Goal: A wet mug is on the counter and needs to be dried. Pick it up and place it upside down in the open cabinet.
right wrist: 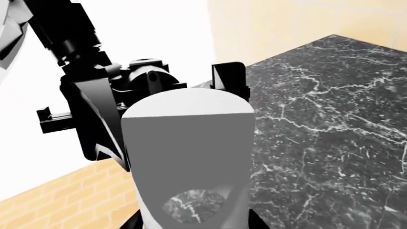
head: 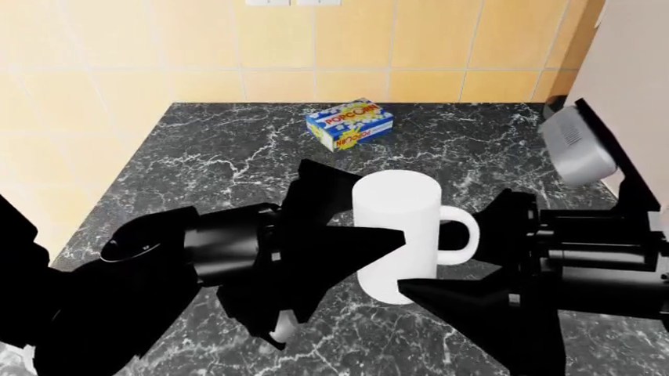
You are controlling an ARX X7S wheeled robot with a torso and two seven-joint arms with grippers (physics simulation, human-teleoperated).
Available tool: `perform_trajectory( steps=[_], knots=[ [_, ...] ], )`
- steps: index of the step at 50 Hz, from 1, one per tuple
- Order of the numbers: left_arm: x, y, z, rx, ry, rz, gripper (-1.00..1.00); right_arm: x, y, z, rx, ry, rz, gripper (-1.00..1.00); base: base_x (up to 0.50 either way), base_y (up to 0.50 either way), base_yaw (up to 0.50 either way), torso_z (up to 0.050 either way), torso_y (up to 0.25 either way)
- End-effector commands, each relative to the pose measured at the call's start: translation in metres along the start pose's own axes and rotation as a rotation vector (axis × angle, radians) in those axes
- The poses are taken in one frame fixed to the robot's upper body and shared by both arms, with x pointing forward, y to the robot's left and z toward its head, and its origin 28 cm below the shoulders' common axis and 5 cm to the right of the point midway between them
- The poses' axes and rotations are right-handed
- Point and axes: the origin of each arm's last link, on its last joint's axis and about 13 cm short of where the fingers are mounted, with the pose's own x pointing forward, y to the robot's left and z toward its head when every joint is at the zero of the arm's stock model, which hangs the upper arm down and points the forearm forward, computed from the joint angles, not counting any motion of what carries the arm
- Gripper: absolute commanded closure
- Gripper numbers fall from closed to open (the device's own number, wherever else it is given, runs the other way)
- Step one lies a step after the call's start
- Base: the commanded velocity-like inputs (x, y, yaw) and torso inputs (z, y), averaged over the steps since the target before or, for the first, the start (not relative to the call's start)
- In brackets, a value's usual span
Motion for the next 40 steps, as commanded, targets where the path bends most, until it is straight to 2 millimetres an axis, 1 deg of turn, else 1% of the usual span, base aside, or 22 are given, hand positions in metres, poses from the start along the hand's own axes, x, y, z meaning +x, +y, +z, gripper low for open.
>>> perform_trajectory(
  steps=[1, 9, 10, 21, 27, 34, 38, 40],
  knots=[
    [0.004, 0.001, 0.003, -0.026, 0.021, 0.02, 1.0, 0.002, 0.004, 0.001, -0.004, -0.005, 0.064, 1.0, 0.0, 0.0, 0.0, 0.0, 0.0],
    [0.005, 0.005, 0.004, -0.045, 0.046, 0.029, 1.0, 0.002, 0.004, 0.001, -0.007, -0.007, 0.055, 1.0, 0.0, 0.0, 0.0, 0.002, 0.001],
    [0.005, 0.005, 0.004, -0.046, 0.057, 0.028, -1.0, 0.002, 0.004, 0.001, -0.007, -0.009, 0.054, 1.0, 0.0, 0.0, 0.0, 0.0, 0.0],
    [0.005, 0.008, 0.002, -0.06, 0.117, 0.016, -1.0, 0.001, 0.005, 0.001, -0.009, -0.018, 0.035, 1.0, 0.0, 0.0, 0.0, 0.0, 0.0],
    [0.006, 0.015, -0.013, -0.049, 0.19, 0.036, -1.0, 0.0, 0.005, 0.001, -0.007, -0.02, 0.025, 1.0, 0.0, 0.0, 0.0, 0.0, 0.0],
    [-0.003, 0.021, -0.025, -0.031, 0.242, 0.027, -1.0, -0.002, 0.005, 0.001, -0.006, -0.026, 0.014, 1.0, 0.0, 0.0, 0.0, 0.0, 0.0],
    [-0.006, 0.028, -0.036, -0.014, 0.285, 0.039, -1.0, -0.003, 0.005, 0.001, -0.005, -0.029, 0.01, 1.0, 0.0, 0.0, 0.0, 0.0, 0.002],
    [-0.009, 0.034, -0.039, -0.02, 0.324, 0.048, -1.0, -0.003, 0.005, 0.001, -0.003, -0.034, 0.006, 1.0, 0.0, 0.0, 0.0, 0.0, 0.0]
  ],
)
